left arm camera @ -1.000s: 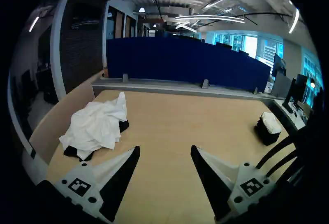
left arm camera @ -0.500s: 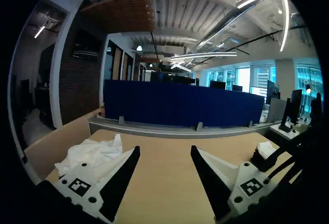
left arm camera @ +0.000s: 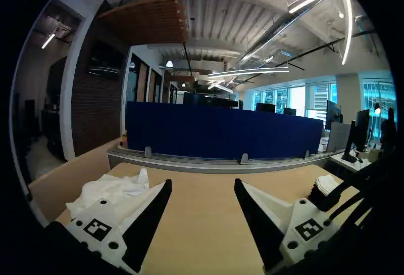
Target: Fold towel
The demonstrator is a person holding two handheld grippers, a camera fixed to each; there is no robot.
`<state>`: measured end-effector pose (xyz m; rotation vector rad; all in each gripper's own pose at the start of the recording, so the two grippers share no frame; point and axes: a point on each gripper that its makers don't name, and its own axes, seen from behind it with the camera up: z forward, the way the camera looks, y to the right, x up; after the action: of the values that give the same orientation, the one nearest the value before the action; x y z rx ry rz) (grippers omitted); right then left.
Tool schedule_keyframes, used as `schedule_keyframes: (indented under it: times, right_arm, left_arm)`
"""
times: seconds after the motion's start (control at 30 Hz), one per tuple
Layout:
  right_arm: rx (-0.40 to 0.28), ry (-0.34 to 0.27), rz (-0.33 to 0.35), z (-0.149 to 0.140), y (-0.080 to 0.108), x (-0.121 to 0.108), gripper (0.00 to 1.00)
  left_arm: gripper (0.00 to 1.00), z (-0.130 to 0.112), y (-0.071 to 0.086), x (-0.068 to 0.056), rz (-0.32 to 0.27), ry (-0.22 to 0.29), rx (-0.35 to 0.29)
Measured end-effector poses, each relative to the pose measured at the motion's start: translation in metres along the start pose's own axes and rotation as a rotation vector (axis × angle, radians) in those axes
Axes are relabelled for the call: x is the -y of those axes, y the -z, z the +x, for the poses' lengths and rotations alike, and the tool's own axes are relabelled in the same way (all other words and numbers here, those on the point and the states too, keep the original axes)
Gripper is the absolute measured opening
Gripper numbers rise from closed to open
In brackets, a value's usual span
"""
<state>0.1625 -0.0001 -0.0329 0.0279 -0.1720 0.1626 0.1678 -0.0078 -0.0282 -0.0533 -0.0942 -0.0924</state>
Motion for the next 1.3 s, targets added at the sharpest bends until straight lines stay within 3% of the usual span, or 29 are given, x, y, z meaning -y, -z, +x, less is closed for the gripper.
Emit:
schedule_keyframes:
  times: [0.3,0.7,1.1,1.3]
  right_arm:
    - [0.036,-0.007,0.008,-0.004,-0.001,0.017,1.00]
    - [0.103,0.000,-0.013,-0.010,-0.011,0.021,1.00]
    - [0.149,0.081,0.004,-0.011,-0.027,0.041,1.00]
    - [0.143,0.096,0.008,-0.012,-0.035,0.047,1.00]
  left_arm:
    - [0.91,-0.015,-0.005,-0.002,-0.010,-0.019,-0.011]
    - [0.91,-0.042,-0.008,-0.009,0.005,-0.061,-0.044]
    - [0.91,-0.091,-0.011,-0.014,0.031,-0.129,-0.063]
    - [0.91,-0.107,-0.019,-0.006,0.041,-0.138,-0.081]
